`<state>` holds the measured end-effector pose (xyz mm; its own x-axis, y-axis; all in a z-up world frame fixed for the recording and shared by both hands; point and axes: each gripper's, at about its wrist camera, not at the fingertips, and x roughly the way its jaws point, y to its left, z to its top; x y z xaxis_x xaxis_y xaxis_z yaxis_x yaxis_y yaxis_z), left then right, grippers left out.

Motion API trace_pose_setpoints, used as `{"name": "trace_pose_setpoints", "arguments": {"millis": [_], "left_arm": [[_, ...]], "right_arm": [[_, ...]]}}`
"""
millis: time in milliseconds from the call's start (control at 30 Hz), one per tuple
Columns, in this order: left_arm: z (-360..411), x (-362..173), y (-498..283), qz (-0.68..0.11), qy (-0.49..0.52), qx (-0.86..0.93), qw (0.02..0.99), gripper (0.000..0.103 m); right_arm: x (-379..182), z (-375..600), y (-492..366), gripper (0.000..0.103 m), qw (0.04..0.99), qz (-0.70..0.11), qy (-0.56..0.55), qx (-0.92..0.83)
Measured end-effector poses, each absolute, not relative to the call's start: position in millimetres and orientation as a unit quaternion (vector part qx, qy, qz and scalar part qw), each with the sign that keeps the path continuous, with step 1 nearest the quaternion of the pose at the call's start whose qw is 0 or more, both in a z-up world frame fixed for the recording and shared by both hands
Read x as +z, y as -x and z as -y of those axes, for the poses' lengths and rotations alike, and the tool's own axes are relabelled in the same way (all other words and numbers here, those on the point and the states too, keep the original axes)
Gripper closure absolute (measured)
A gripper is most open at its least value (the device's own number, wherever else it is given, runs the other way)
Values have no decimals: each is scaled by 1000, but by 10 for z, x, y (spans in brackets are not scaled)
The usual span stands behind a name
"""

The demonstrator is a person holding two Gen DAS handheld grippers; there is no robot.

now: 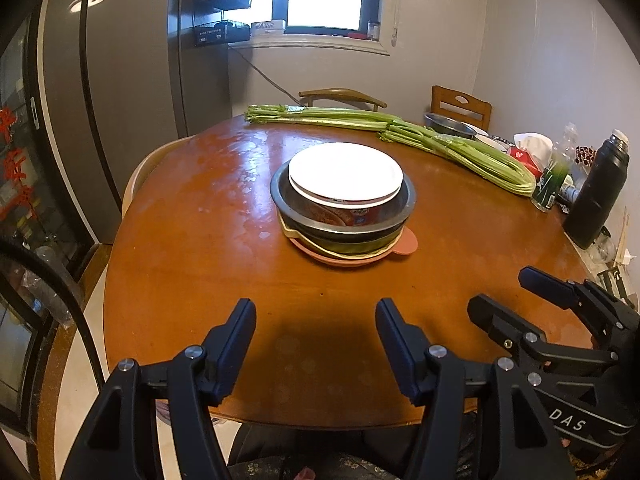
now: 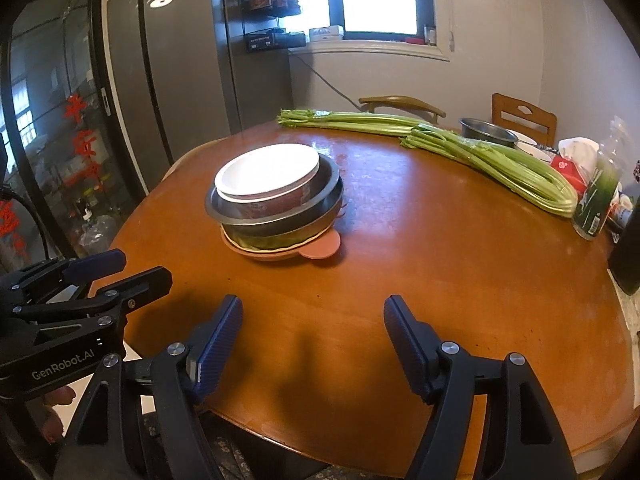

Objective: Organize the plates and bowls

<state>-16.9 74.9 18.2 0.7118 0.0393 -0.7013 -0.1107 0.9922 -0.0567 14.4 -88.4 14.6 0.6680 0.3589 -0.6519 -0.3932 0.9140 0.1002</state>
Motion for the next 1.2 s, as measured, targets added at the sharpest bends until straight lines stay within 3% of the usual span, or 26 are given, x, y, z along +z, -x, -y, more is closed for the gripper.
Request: {"name": "trace_pose_setpoints", "arguments": {"millis": [1200], "left_arm": [[-716,98,108,-382,30,42,923,41]], "right_arm": [[68,927,-128,28,912,-363,24,189]]}}
